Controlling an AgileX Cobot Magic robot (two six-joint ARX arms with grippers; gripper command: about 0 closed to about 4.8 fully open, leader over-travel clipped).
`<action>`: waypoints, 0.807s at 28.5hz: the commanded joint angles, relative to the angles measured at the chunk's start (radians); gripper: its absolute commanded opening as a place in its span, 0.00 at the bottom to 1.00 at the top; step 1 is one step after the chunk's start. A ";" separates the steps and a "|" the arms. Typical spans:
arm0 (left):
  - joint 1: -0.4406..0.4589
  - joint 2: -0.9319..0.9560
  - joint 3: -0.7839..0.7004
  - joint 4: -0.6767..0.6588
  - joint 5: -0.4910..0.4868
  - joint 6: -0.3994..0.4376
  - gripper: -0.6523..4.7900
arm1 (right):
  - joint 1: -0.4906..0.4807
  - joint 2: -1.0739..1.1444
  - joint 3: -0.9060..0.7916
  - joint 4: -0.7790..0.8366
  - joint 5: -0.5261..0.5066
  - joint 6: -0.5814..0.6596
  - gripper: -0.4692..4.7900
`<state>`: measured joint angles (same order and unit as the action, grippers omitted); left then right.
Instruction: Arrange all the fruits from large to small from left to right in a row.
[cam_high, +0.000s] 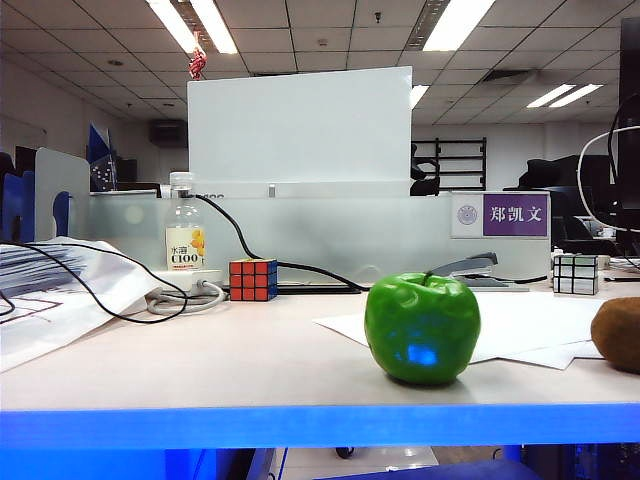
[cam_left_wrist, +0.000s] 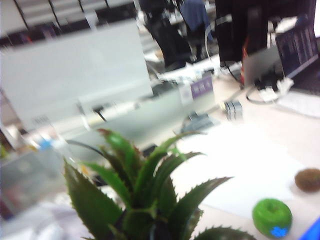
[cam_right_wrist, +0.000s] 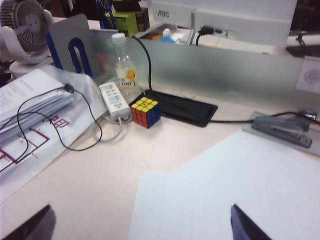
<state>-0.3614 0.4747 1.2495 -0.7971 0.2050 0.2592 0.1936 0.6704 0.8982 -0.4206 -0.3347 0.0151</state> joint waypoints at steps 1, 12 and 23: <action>0.000 -0.029 -0.178 0.241 0.042 -0.076 0.11 | 0.001 -0.003 0.005 -0.020 0.000 0.005 1.00; -0.001 0.067 -0.732 0.998 0.100 -0.301 0.11 | 0.001 -0.003 0.005 -0.053 0.003 0.005 1.00; -0.002 0.338 -0.857 1.319 0.194 -0.300 0.11 | 0.001 -0.003 0.005 -0.052 0.003 0.012 1.00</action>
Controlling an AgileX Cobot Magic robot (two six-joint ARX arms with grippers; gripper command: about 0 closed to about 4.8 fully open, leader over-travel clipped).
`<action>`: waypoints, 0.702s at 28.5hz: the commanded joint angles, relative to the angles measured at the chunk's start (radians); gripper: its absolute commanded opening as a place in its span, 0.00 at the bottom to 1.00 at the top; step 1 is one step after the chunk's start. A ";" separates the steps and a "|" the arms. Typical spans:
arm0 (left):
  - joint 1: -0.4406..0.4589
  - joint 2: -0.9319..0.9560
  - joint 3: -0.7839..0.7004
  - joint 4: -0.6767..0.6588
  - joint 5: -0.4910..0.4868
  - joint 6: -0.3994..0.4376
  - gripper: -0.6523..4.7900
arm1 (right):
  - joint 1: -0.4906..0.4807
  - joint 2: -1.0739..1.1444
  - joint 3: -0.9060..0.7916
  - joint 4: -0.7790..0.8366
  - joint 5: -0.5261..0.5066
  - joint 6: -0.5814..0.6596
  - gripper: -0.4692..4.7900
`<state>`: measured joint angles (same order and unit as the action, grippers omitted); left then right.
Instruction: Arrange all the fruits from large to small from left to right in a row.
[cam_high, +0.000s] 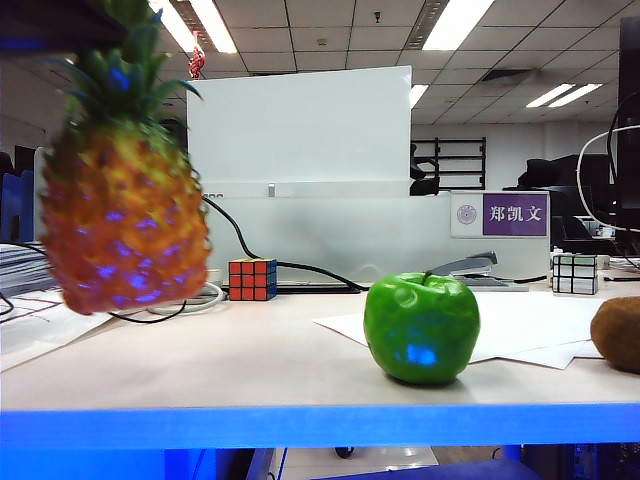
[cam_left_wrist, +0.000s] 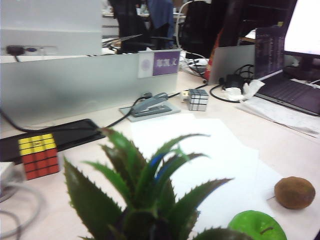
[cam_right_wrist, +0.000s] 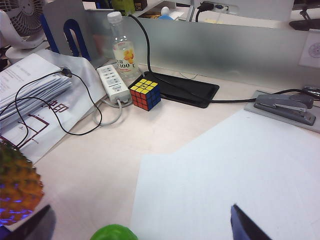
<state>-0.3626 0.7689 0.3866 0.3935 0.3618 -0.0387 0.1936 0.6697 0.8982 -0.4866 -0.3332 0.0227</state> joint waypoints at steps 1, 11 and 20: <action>0.000 0.072 0.006 0.155 0.043 0.002 0.11 | 0.001 -0.002 0.005 0.014 0.002 0.005 1.00; -0.003 0.264 0.006 0.282 0.069 -0.018 0.11 | 0.001 -0.002 0.005 0.022 0.021 0.008 1.00; -0.009 0.338 0.006 0.294 0.088 0.001 0.11 | 0.001 -0.002 0.005 0.023 0.021 0.008 1.00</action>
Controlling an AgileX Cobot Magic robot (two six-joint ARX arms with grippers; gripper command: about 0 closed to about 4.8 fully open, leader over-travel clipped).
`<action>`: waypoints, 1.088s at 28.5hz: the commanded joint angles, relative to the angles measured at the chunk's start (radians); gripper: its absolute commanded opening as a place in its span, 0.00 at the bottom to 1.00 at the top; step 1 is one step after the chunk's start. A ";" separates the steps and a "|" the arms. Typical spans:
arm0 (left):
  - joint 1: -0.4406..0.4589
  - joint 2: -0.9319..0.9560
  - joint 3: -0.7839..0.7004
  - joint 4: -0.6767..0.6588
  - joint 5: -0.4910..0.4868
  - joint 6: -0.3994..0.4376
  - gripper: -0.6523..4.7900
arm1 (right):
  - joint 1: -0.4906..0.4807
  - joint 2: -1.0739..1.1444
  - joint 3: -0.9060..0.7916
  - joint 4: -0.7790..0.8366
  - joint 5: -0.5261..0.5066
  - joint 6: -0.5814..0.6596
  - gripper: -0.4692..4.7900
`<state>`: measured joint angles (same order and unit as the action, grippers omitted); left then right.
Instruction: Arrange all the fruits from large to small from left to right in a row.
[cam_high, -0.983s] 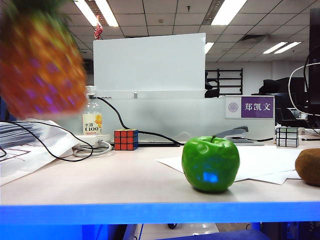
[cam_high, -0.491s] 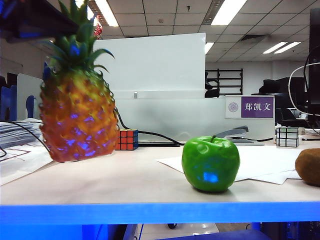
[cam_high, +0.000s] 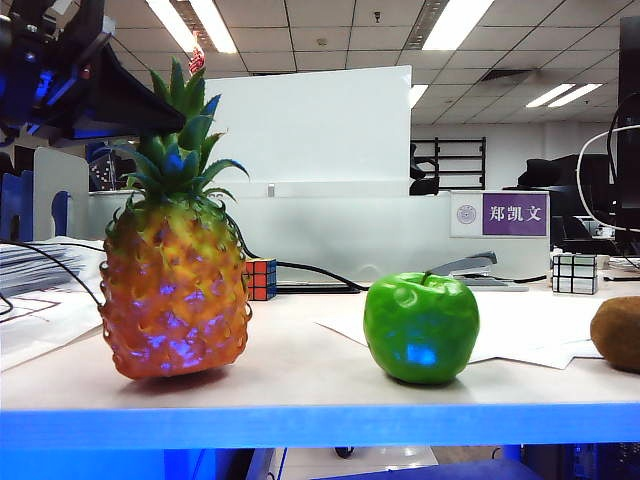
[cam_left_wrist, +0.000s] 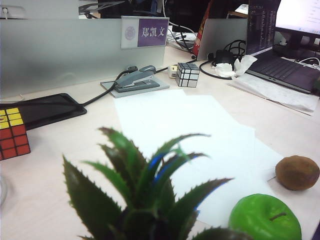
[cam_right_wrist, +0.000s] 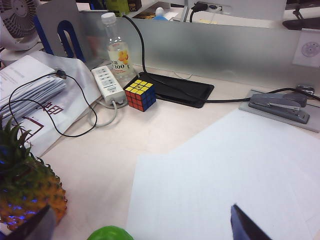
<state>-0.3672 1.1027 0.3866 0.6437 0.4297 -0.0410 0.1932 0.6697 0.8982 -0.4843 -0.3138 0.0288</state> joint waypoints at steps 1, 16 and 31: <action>-0.007 0.006 0.006 0.042 0.019 0.006 0.11 | 0.002 -0.002 0.005 0.021 0.001 0.002 1.00; -0.008 0.009 0.006 0.050 0.047 0.003 0.45 | 0.002 -0.002 0.005 0.025 0.001 0.002 1.00; -0.008 0.009 0.006 0.170 0.046 -0.050 0.93 | 0.002 -0.002 0.005 0.024 0.000 0.002 1.00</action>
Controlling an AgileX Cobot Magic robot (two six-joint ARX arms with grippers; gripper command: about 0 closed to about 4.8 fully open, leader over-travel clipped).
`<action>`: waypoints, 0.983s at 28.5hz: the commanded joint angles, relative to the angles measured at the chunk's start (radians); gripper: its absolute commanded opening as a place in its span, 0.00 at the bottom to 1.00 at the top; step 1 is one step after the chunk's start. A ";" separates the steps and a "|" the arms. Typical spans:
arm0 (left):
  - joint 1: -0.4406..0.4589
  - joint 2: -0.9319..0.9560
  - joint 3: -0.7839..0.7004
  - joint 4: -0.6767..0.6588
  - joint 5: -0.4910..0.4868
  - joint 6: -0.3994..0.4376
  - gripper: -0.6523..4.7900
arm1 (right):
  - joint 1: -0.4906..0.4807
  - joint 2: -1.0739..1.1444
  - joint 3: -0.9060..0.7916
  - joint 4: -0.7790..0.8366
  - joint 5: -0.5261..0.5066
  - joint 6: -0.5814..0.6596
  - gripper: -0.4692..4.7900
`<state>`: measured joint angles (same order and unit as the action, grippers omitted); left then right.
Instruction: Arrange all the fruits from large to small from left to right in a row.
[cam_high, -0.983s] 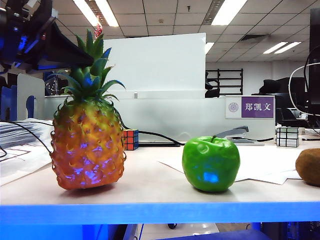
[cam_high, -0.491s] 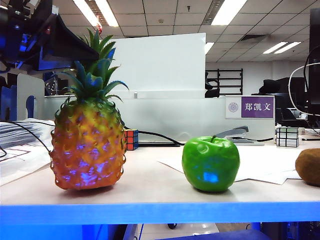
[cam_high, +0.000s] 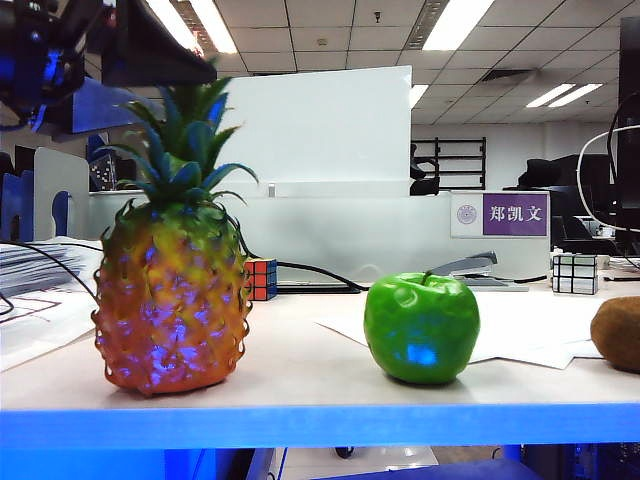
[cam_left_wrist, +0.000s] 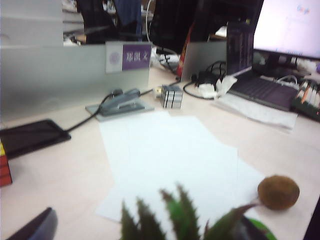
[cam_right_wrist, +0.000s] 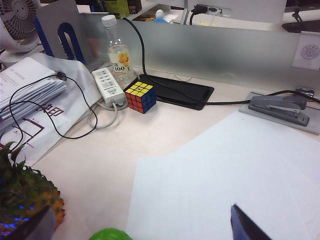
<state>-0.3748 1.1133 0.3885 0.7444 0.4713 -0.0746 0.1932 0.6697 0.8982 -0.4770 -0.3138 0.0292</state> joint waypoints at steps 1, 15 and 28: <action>0.000 -0.003 0.005 0.085 0.004 -0.016 0.93 | 0.002 -0.002 0.005 0.017 0.000 0.002 1.00; 0.002 -0.034 0.037 0.409 -0.026 -0.098 0.62 | 0.002 -0.015 0.005 0.055 -0.003 0.005 1.00; 0.039 -0.360 0.196 -0.085 -0.023 -0.064 0.11 | 0.002 -0.142 0.005 0.190 -0.003 0.005 0.66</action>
<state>-0.3340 0.7895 0.5678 0.7998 0.4381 -0.1696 0.1932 0.5419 0.8993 -0.3023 -0.3153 0.0338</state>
